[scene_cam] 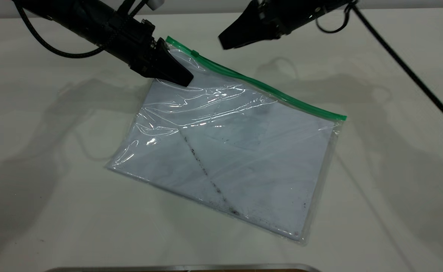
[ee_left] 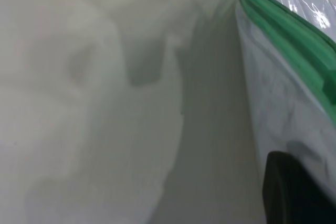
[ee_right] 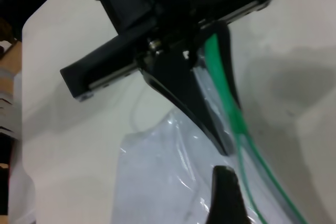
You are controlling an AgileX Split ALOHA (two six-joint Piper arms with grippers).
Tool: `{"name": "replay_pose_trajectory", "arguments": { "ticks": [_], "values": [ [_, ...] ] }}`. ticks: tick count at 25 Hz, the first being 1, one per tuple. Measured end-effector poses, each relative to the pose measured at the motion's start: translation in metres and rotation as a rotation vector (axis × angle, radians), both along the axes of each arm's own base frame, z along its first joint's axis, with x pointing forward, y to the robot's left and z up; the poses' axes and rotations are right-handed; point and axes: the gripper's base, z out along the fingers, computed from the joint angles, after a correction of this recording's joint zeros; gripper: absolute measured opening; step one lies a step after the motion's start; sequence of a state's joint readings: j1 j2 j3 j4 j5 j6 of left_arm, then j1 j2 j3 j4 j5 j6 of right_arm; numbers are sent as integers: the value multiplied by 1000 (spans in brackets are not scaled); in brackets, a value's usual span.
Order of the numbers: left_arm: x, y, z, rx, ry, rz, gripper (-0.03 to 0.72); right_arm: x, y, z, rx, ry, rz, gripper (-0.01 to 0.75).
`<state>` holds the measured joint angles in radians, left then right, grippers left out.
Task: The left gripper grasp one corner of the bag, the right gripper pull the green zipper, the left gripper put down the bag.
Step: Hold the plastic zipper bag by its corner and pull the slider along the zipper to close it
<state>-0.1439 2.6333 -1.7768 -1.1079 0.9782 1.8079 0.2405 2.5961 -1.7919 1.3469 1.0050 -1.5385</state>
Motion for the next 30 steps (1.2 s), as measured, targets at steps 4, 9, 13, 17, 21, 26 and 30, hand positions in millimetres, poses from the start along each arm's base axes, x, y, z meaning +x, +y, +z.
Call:
{"name": "replay_pose_trajectory", "arguments": {
  "ticks": [4,9,13,17,21,26,30],
  "values": [
    [-3,-7,-1,7,-4,-24,59,-3,13,-4,26,3,-15,557],
    [-4,-10,-1,14,-6,-38,59,-4,18,-12,27,16,-22,528],
    [-4,-10,-1,14,-6,-39,59,-8,23,-28,20,43,-27,495],
    [-4,-10,-1,14,-7,-39,59,-8,26,-31,29,51,-46,482],
    [-4,-10,-1,14,-7,-39,60,-8,26,-30,37,49,-57,435],
    [-4,-10,-1,15,-8,-39,61,-7,26,-30,38,39,-54,303],
    [-4,-10,-1,15,-8,-38,62,-7,26,-30,38,34,-50,169]
  ]
}}
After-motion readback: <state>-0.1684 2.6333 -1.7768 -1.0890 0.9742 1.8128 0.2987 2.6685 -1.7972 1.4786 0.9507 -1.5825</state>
